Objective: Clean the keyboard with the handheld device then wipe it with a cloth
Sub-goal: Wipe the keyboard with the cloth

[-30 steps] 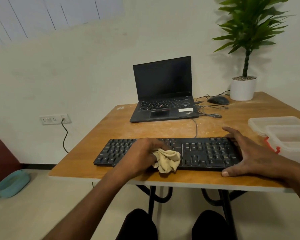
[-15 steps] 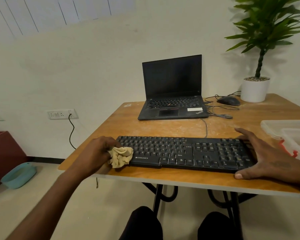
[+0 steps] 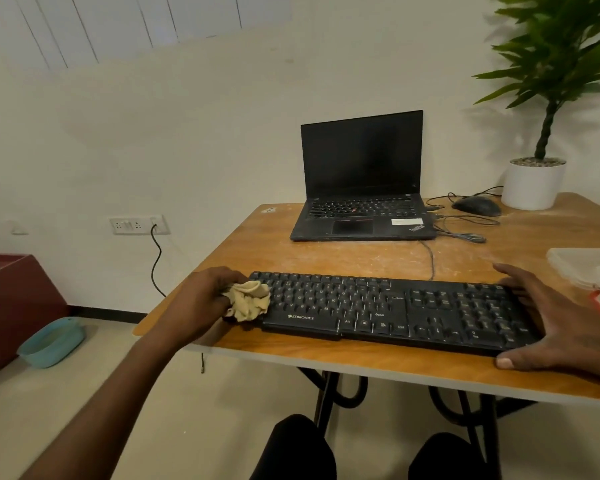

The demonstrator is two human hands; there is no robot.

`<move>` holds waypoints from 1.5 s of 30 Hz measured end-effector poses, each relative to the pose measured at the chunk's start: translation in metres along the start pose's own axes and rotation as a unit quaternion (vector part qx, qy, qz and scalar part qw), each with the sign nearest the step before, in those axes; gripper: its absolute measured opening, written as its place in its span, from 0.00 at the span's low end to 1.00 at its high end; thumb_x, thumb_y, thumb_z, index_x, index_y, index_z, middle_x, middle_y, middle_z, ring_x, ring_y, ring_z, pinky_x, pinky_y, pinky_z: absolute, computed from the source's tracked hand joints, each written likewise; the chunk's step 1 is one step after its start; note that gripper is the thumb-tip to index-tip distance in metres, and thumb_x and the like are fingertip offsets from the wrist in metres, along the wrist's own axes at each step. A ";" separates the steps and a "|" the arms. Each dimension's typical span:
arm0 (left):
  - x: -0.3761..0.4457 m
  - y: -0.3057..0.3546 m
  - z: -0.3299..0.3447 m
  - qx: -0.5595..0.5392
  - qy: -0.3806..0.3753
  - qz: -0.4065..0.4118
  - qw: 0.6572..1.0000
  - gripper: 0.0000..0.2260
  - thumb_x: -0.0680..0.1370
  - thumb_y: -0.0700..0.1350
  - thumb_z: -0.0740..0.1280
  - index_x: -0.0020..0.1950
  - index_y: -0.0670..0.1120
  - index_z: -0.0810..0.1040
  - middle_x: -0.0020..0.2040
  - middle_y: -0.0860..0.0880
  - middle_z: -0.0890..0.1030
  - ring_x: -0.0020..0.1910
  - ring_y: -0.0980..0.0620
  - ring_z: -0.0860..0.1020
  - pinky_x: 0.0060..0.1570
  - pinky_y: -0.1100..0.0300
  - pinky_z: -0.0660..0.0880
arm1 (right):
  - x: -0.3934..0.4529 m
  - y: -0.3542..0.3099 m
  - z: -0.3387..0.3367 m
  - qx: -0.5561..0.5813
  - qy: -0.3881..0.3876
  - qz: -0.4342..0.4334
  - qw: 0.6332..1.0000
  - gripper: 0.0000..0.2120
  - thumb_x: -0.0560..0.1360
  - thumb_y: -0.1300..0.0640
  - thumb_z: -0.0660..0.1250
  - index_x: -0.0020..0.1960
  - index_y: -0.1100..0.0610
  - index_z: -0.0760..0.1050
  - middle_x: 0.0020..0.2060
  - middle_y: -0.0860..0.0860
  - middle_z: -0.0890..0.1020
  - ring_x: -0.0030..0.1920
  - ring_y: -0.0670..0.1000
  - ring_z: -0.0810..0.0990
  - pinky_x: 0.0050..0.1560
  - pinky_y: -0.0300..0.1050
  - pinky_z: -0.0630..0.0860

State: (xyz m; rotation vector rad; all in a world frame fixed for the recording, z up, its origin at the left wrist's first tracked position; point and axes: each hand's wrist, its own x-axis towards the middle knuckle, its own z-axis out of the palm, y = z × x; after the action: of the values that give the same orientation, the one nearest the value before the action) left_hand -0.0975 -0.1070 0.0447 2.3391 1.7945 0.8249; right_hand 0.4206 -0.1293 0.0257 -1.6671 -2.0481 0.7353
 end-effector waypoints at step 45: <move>0.127 0.245 0.162 -0.049 -0.089 0.150 0.983 0.07 0.77 0.47 0.72 0.54 0.56 0.82 0.51 0.55 0.85 0.51 0.53 0.80 0.45 0.55 0.74 | -0.011 -0.004 -0.004 0.052 -0.015 -0.012 0.998 0.67 0.52 0.32 0.84 0.74 0.26 0.38 0.76 0.43 0.60 0.72 0.46 0.65 0.72 0.49 0.68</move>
State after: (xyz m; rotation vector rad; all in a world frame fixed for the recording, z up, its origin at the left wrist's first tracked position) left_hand 0.2121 -0.0256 0.0453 2.5600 1.3241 0.6881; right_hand 0.4225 -0.1404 0.0318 -1.5799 -2.0113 0.8482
